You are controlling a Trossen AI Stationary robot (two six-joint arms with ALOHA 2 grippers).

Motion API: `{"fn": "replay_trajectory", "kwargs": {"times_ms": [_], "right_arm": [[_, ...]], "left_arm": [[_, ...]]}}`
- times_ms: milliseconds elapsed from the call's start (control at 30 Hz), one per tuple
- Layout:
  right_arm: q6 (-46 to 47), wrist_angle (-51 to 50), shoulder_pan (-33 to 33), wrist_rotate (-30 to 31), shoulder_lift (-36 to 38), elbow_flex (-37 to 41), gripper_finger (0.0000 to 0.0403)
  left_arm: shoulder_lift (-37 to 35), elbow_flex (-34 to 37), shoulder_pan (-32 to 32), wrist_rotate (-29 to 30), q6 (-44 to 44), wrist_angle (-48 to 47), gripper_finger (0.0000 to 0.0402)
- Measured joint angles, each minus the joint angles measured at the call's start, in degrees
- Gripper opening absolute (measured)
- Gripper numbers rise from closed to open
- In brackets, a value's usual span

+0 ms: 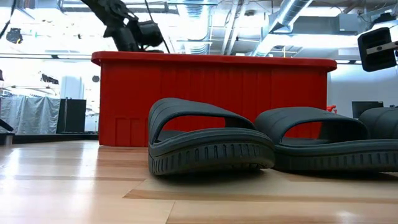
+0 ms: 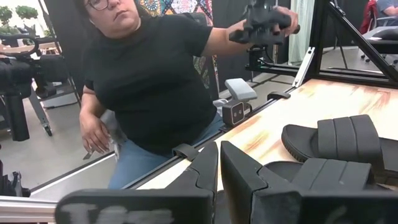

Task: Pick and place slides into bin
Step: Put the black slipper into the red container

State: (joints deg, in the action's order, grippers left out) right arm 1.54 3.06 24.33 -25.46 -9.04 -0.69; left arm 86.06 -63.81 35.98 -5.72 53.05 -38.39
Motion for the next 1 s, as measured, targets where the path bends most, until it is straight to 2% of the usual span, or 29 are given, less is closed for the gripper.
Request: {"fn": "replay_trajectory", "kwargs": {"times_ms": [233, 500, 1000], "right_arm": [[0.0, 0.0, 0.0, 0.0, 0.0, 0.0, 0.0011], [0.0, 0.0, 0.0, 0.0, 0.0, 0.0, 0.0011], [0.0, 0.0, 0.0, 0.0, 0.0, 0.0, 0.0011]], "left_arm": [[5.6, 0.0, 0.0, 1.6, -0.1, 0.0, 0.0], [5.9, 0.0, 0.1, 1.9, -0.8, -0.4, 0.0002], [5.8, 0.0, 0.1, 1.0, -4.3, -0.7, 0.0088]]}}
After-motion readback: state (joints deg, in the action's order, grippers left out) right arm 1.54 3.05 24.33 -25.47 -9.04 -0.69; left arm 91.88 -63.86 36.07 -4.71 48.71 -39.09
